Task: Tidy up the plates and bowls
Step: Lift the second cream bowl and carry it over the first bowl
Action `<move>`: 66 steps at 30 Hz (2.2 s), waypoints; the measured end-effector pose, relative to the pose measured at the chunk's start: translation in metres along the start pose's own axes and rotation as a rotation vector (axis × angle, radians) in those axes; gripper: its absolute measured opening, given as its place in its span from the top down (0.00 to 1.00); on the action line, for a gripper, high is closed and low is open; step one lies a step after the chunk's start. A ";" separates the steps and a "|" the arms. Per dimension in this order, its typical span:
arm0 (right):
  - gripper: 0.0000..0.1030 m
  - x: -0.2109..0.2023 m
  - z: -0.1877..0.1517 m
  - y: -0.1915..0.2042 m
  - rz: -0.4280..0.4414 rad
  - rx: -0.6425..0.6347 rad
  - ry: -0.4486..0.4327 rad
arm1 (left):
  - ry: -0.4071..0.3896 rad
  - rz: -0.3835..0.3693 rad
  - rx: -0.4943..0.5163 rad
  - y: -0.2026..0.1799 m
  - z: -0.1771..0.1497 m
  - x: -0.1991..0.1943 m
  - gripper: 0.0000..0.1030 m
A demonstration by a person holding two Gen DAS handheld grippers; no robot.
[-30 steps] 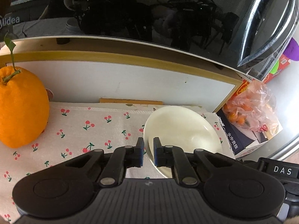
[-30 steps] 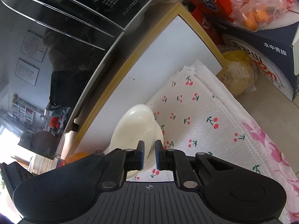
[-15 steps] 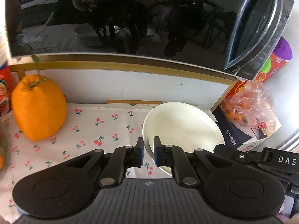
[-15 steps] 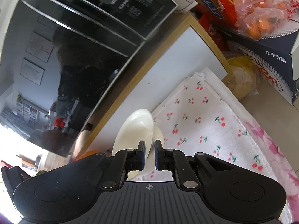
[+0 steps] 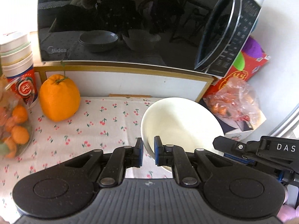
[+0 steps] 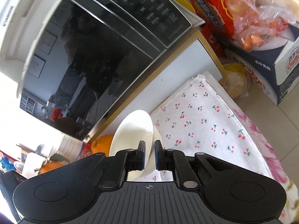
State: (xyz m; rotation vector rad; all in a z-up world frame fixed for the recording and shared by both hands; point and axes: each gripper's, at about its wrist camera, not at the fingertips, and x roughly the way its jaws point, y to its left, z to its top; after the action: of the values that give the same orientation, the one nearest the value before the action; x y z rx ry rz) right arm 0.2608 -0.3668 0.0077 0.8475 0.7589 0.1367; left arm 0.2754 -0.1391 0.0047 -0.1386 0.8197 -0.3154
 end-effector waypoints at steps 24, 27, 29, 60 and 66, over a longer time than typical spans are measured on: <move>0.89 -0.104 -0.094 0.016 -0.109 -0.085 0.046 | 0.013 -0.094 0.008 -0.009 -0.085 -0.100 0.89; 0.89 -0.108 -0.106 0.013 -0.125 -0.100 0.040 | 0.019 -0.110 0.007 -0.009 -0.099 -0.104 0.88; 0.89 -0.111 -0.113 0.010 -0.132 -0.106 0.031 | 0.023 -0.117 0.014 -0.009 -0.107 -0.104 0.88; 0.89 -0.109 -0.137 -0.031 -0.341 -0.181 0.134 | 0.189 -0.127 0.089 -0.036 -0.151 -0.071 0.85; 0.89 -0.103 -0.139 -0.033 -0.380 -0.204 0.151 | 0.207 -0.118 0.105 -0.040 -0.154 -0.067 0.83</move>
State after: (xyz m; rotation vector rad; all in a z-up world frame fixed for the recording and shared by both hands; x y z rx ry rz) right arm 0.0876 -0.3427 -0.0177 0.4922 1.0164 -0.0614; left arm 0.1105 -0.1553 -0.0432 -0.0561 0.9995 -0.4887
